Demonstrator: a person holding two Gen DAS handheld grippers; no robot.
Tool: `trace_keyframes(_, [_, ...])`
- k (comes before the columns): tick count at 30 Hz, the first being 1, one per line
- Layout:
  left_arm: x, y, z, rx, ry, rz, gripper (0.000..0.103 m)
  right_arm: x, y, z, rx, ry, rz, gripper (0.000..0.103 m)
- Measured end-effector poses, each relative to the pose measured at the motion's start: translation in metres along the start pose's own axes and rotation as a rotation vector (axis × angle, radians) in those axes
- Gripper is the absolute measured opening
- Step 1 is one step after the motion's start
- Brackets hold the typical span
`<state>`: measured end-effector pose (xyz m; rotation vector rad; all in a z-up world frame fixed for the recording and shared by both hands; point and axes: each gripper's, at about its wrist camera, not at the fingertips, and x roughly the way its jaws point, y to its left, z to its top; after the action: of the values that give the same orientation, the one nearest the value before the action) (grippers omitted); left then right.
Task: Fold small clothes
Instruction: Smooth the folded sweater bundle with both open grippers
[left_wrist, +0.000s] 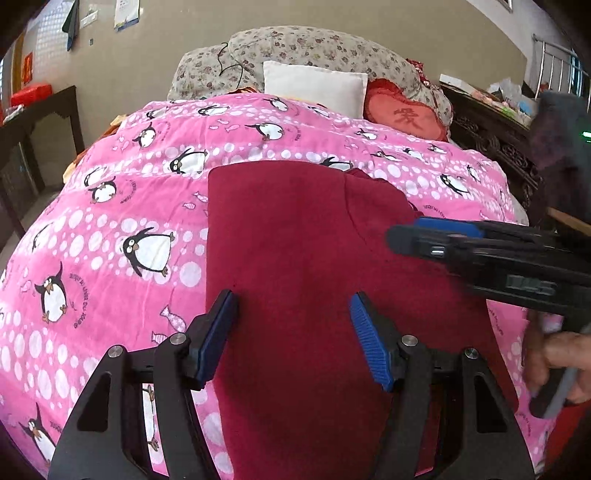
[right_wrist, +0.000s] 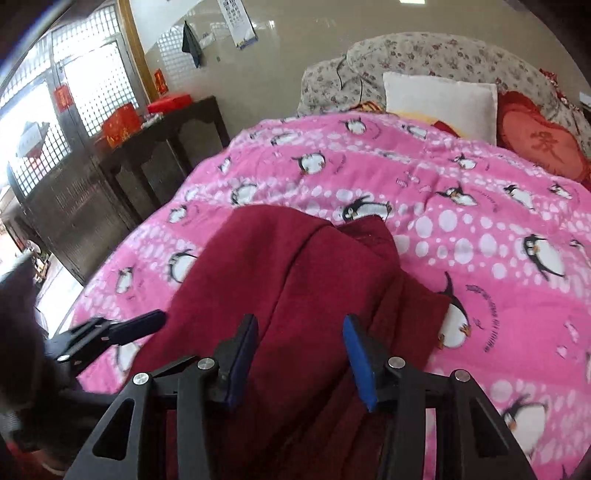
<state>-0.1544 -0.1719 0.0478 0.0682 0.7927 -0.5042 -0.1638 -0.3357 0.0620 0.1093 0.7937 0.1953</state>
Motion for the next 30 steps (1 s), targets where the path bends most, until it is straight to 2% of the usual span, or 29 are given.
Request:
trace_keyframes(6, [-0.002,0.003,-0.003,-0.013,0.002,-0.004,0.065,-0.019,0.017,-0.039,-0.060,0.035,-0.032,0.046])
trace_keyframes(10, [-0.002,0.000,-0.006,-0.004,-0.003,0.004,0.065,-0.008,0.020,-0.061,-0.111,0.059,-0.077,0.046])
trace_keyframes(14, [-0.001,-0.004,-0.007,0.015,-0.003,0.035,0.065,-0.011,0.017,-0.060,-0.080,0.048,-0.068,0.046])
trace_keyframes(21, [-0.001,0.002,-0.007,-0.020,0.002,0.025,0.067,-0.039,0.030,-0.058,-0.072,-0.003,-0.027,0.046])
trace_keyframes(24, [0.001,0.000,-0.007,-0.022,0.002,0.030,0.070,-0.026,0.030,-0.064,-0.095,0.029,-0.052,0.046])
trace_keyframes(26, [0.001,-0.001,-0.007,-0.014,0.001,0.034,0.070,-0.012,0.021,-0.068,-0.068,0.060,-0.034,0.047])
trace_keyframes(30, [0.003,-0.003,-0.008,0.002,0.000,0.050,0.071,-0.019,0.018,-0.065,-0.023,0.042,-0.006,0.048])
